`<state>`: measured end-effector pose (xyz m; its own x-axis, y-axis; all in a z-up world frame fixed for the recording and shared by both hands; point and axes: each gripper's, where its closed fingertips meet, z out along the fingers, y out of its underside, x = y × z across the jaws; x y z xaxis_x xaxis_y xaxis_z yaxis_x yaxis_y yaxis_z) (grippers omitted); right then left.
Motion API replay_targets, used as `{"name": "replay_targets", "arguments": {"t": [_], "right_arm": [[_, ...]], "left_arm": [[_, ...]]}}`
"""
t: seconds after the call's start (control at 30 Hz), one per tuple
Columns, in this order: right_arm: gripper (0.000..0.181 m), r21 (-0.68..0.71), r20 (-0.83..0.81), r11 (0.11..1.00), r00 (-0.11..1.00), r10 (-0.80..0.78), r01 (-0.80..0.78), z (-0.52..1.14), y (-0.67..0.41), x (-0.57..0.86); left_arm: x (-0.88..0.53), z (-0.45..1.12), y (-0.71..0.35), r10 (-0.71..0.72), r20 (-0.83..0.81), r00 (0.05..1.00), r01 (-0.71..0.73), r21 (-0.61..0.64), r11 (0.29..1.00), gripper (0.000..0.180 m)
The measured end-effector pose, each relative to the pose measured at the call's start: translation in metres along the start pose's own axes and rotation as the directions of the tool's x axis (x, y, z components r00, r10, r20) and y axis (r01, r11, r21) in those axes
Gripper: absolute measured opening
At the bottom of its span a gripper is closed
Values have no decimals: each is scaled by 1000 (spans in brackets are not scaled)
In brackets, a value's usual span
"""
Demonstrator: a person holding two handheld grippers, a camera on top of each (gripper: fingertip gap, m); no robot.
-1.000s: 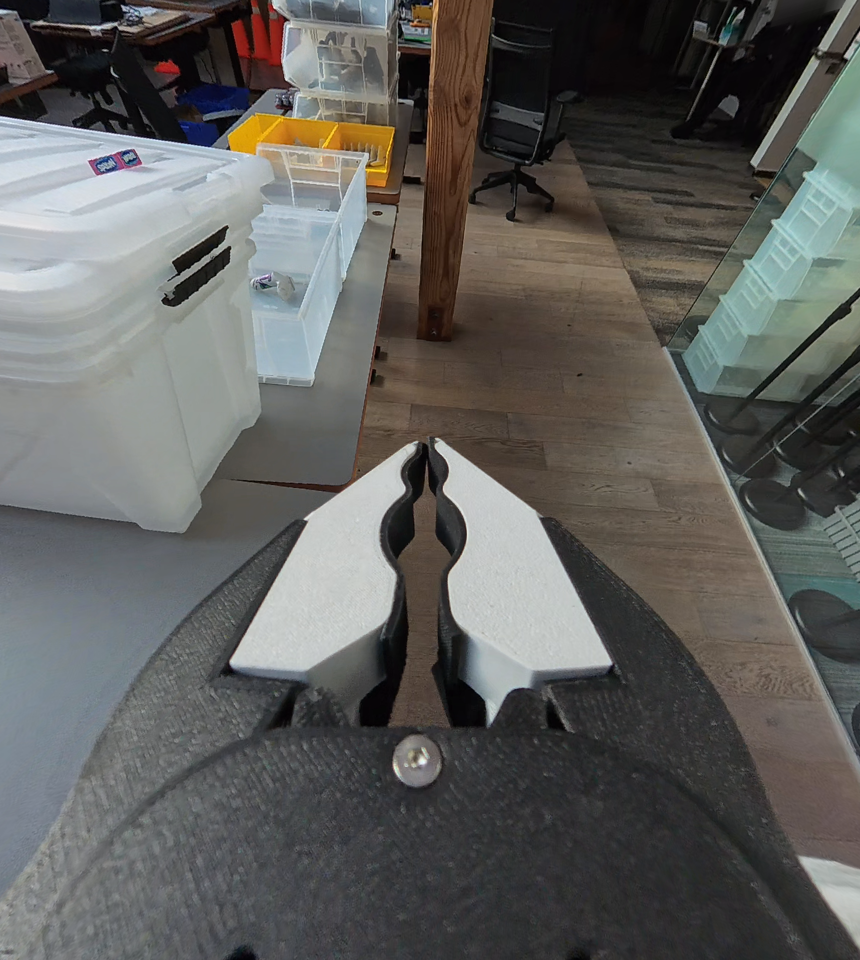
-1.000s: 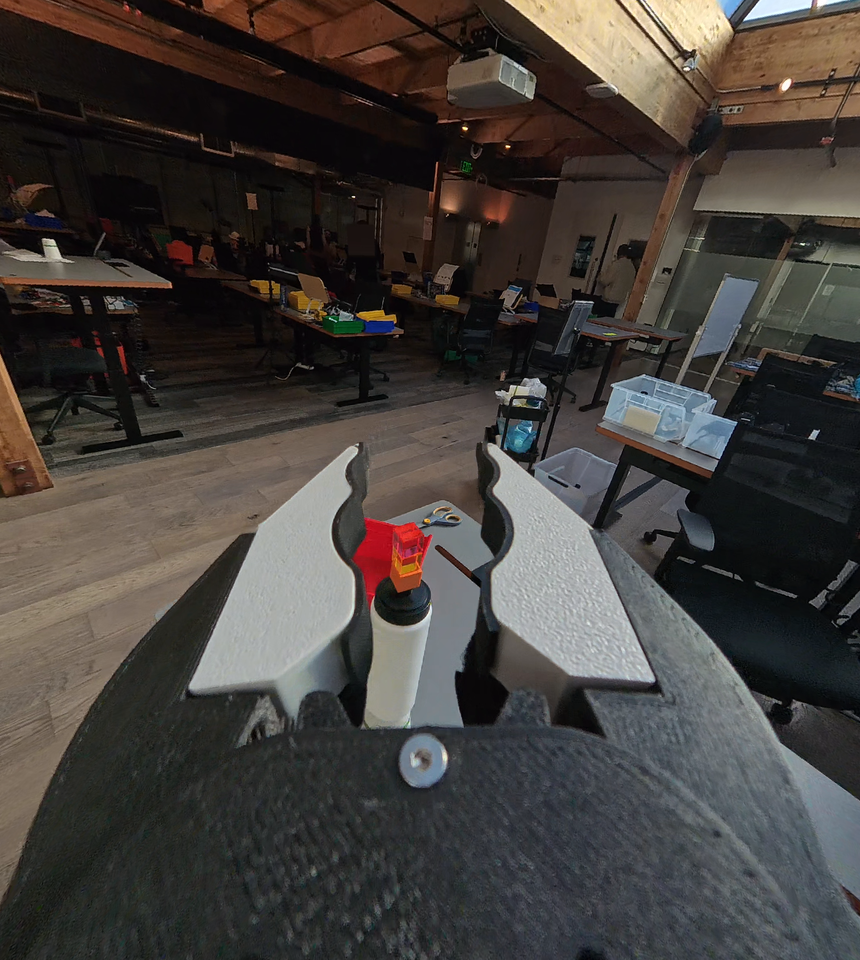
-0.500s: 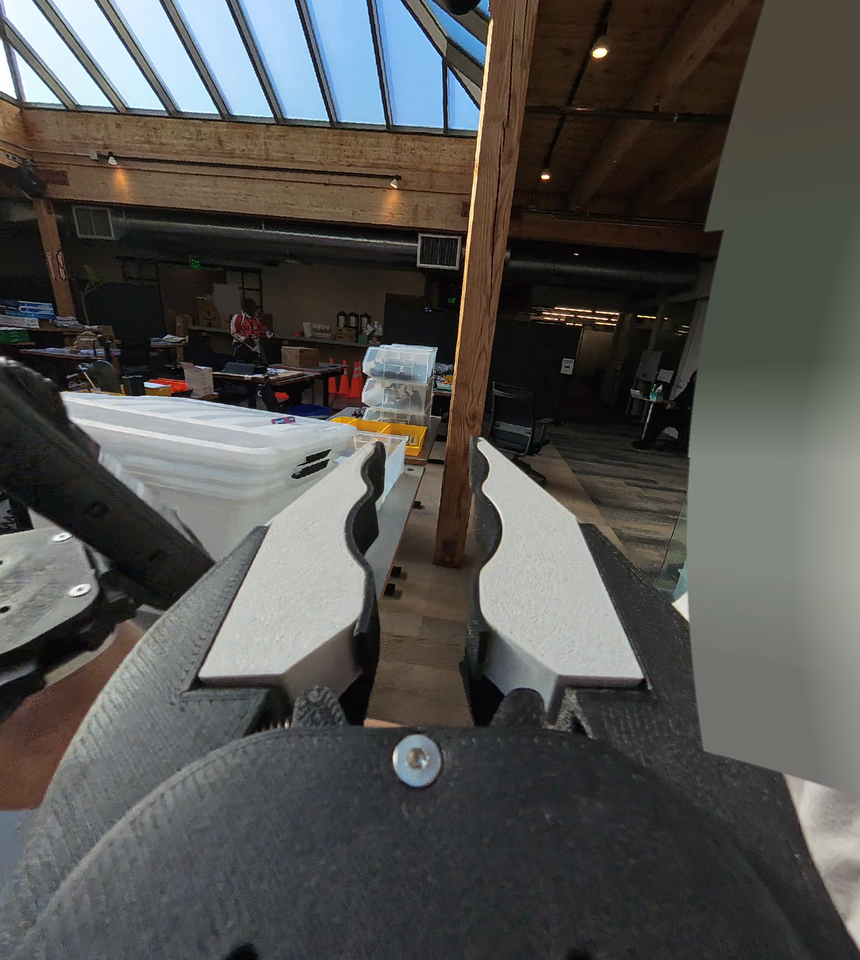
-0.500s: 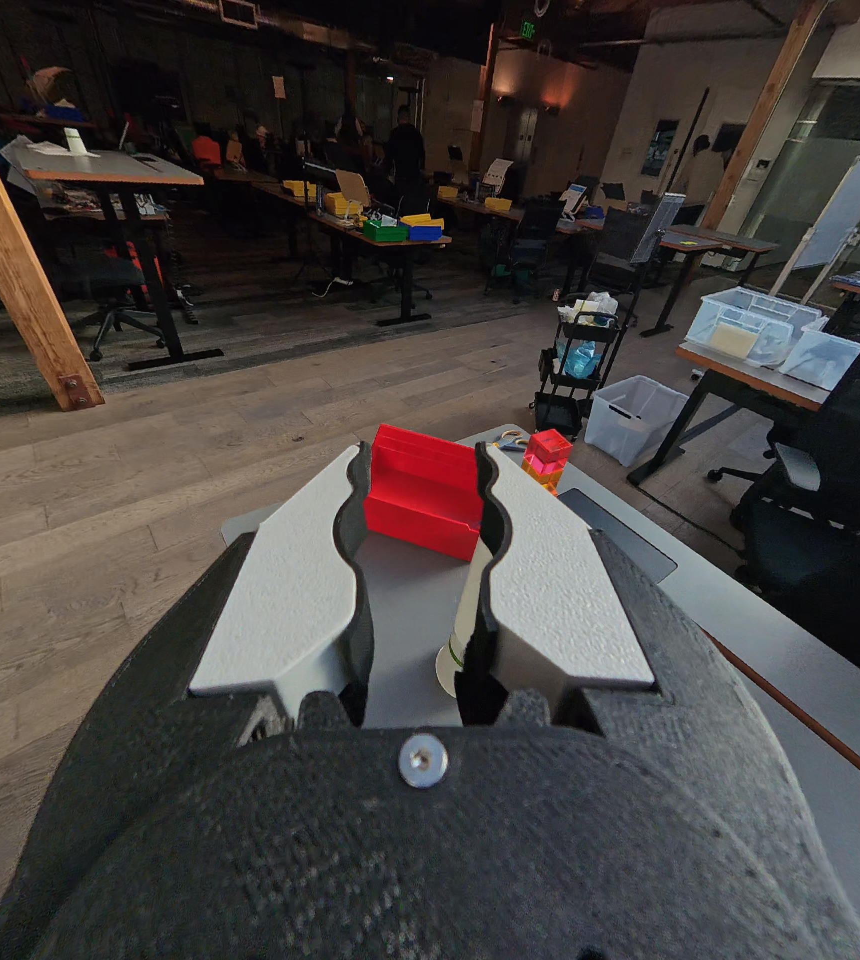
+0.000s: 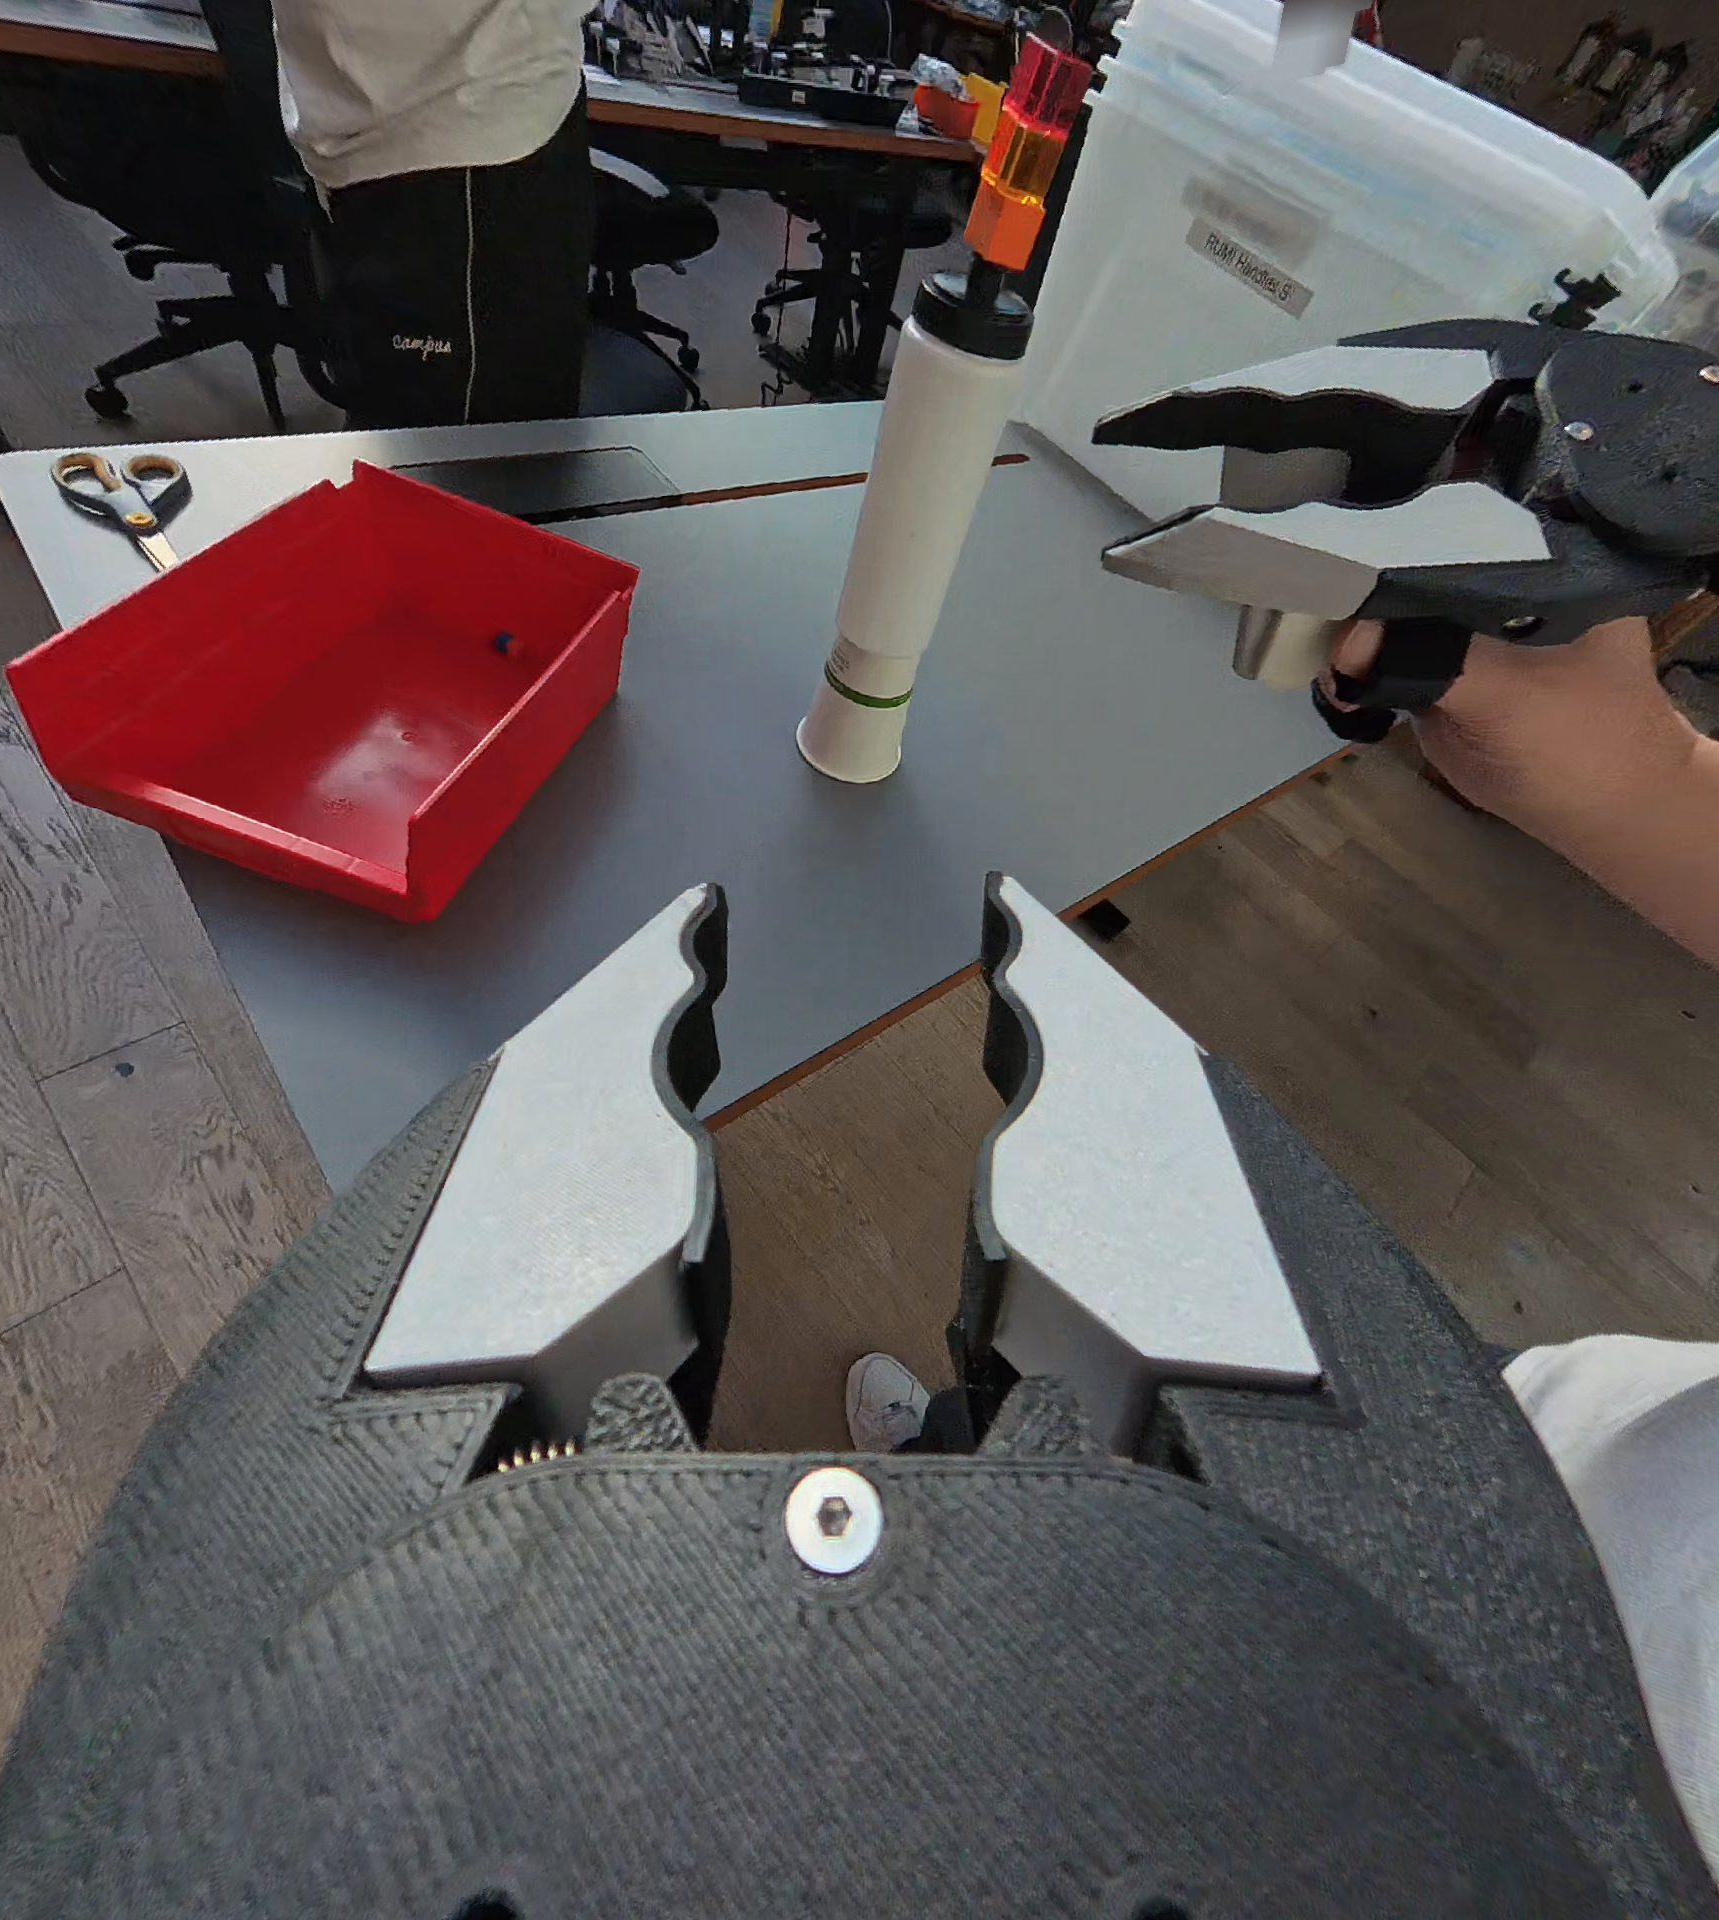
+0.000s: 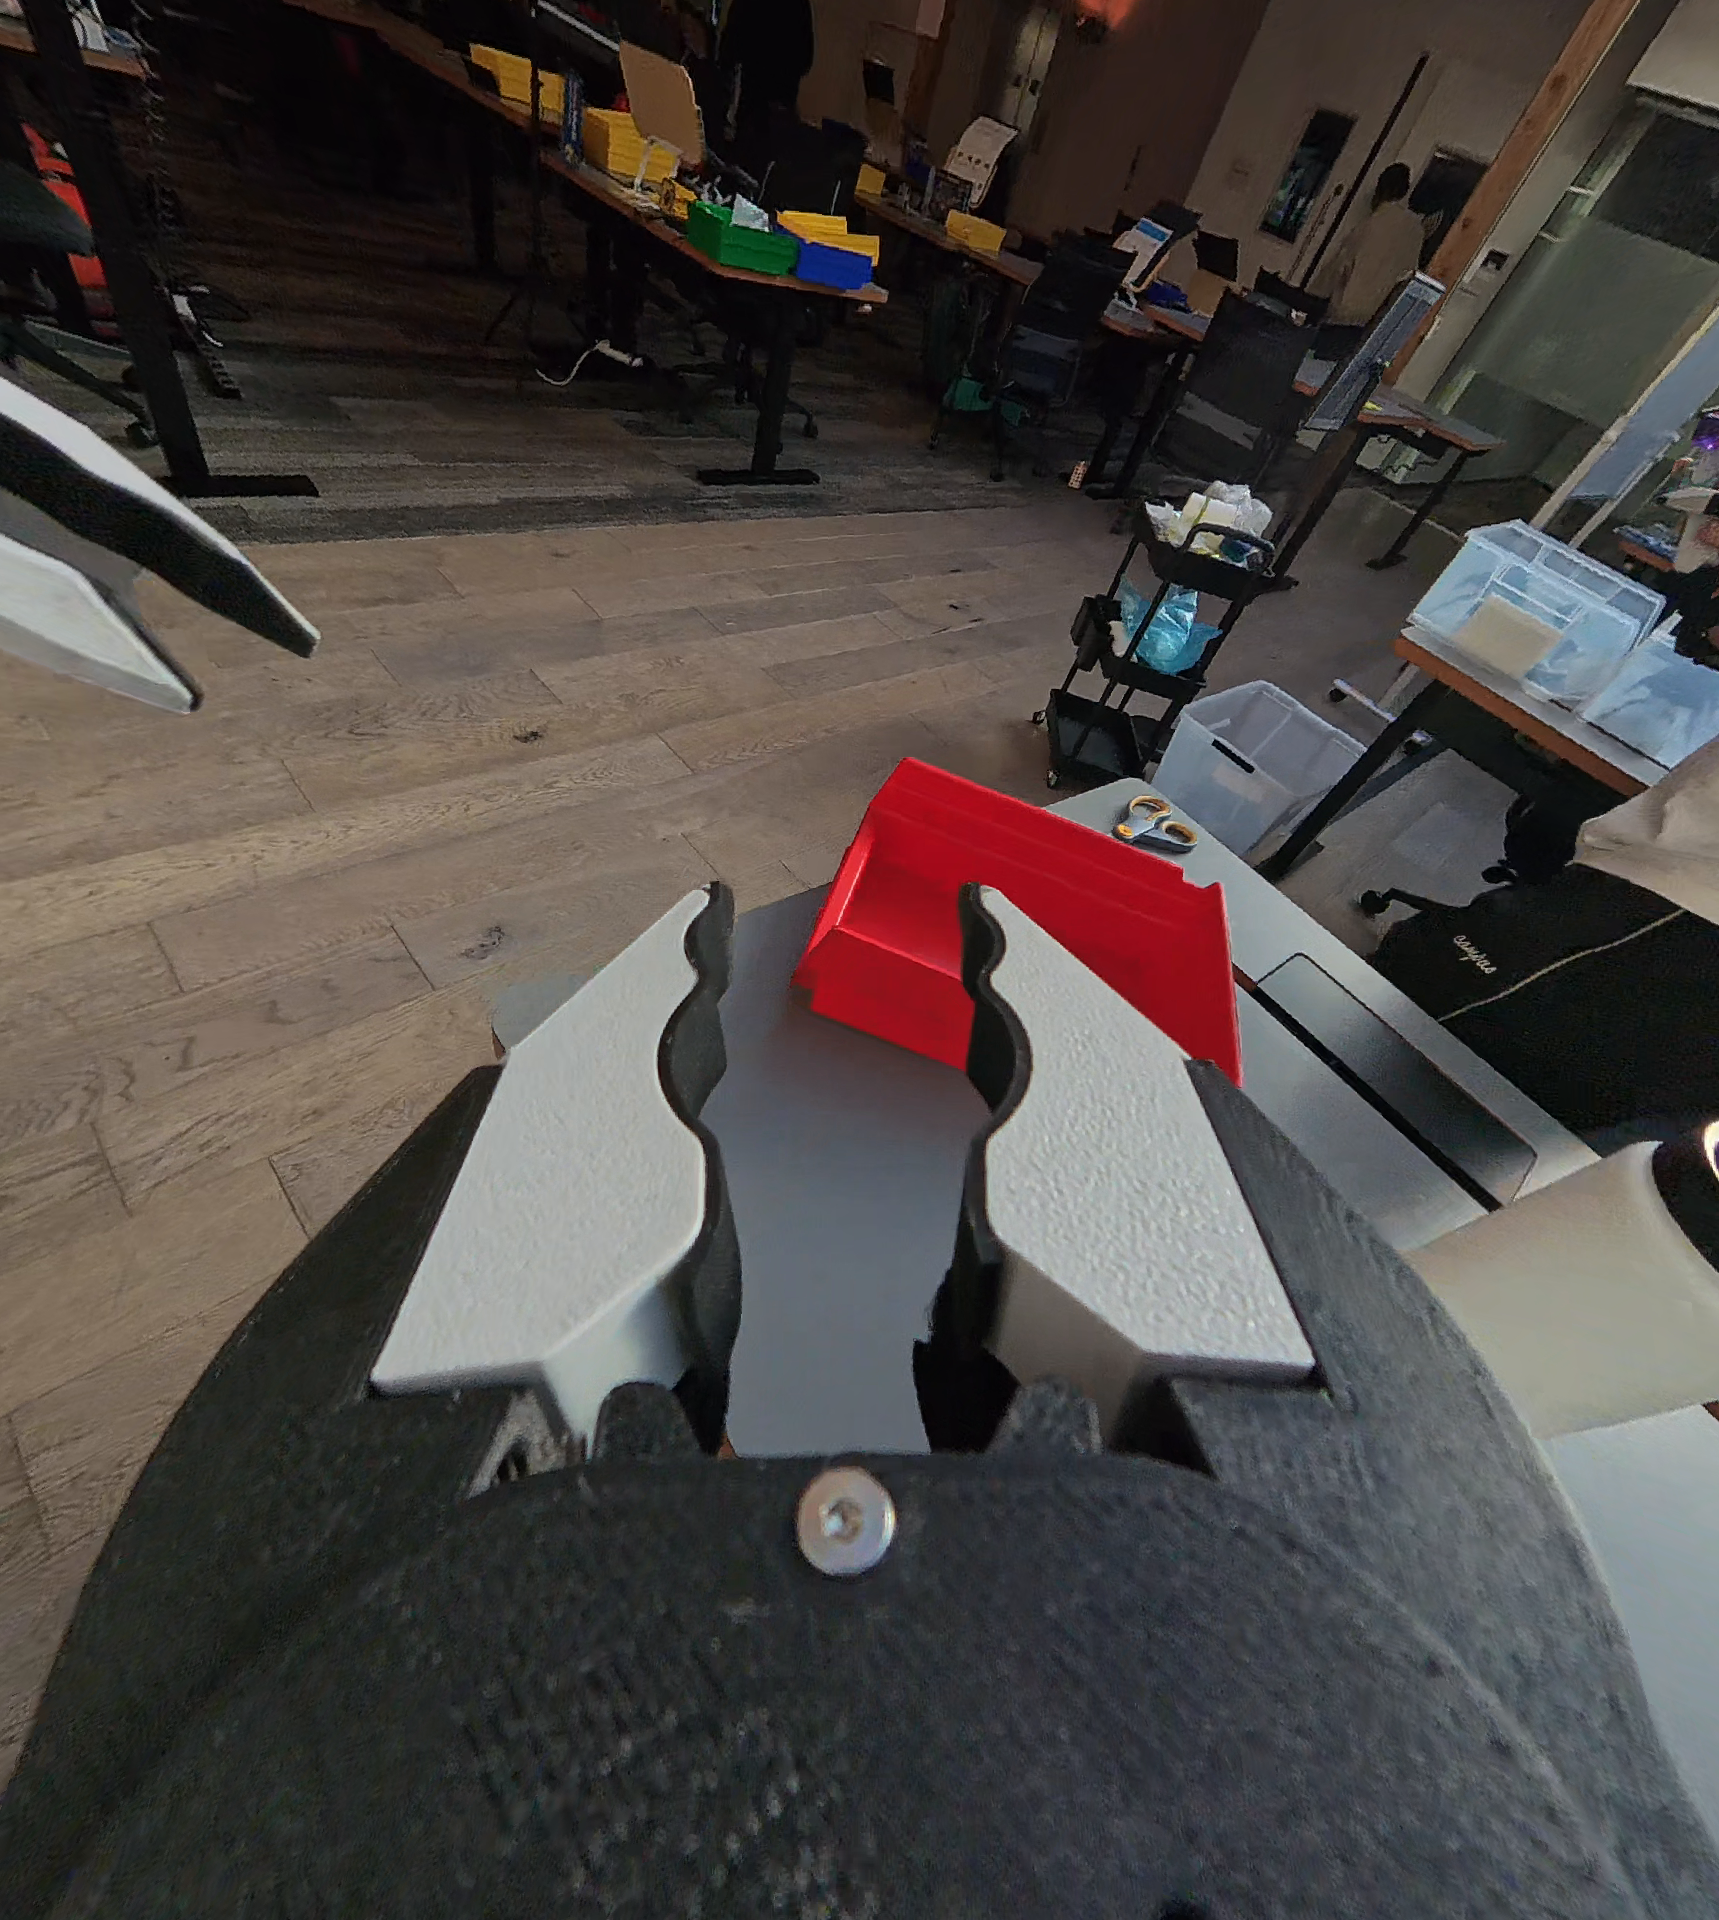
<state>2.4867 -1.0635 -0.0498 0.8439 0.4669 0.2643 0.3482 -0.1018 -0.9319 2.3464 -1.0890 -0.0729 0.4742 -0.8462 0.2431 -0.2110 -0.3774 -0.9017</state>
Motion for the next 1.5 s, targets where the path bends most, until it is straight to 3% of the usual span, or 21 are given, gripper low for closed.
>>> {"name": "replay_targets", "arguments": {"t": [0.1, 0.27, 0.53, 0.7, 0.83, 0.9, 1.07, 1.17, 1.43, 1.5], "right_arm": [[40, -29, -33, 998, 998, -61, 60, 22, 7, -17], [34, 10, -79, 1000, 997, -6, 6, 65, 17, -20], [34, -126, -240, 990, 970, 26, -57, 92, 22, 13], [34, -245, -481, 954, 876, 35, -173, 63, 37, 40], [34, -346, -674, 894, 739, -26, -284, 34, 41, 40], [34, -348, -731, 871, 682, -20, -347, 30, 40, 30], [35, -403, -772, 801, 635, -37, -443, 39, 46, 6], [34, -411, -788, 776, 614, -39, -478, 38, 46, -1], [35, -410, -825, 728, 563, -39, -550, 18, 48, -4], [35, -415, -823, 726, 566, -43, -549, 17, 49, -1]], "left_arm": [[-68, 30, -4, 39, 6, 999, -39, -56, 998, 42], [-155, 98, -23, 89, -19, 996, -90, -105, 990, 35], [-225, 253, -23, 225, -152, 962, -252, -190, 949, 39], [-248, 364, 7, 248, -286, 926, -322, -249, 914, 46], [-245, 429, 32, 305, -451, 839, -440, -229, 868, 48], [-255, 456, 42, 312, -428, 849, -451, -277, 848, 57], [-277, 505, 44, 294, -294, 909, -383, -318, 867, 50], [-278, 523, 59, 336, -295, 894, -430, -362, 827, 49], [-285, 540, 73, 396, -235, 888, -460, -405, 790, 20], [-286, 538, 73, 411, -245, 878, -478, -409, 778, 20]]}}
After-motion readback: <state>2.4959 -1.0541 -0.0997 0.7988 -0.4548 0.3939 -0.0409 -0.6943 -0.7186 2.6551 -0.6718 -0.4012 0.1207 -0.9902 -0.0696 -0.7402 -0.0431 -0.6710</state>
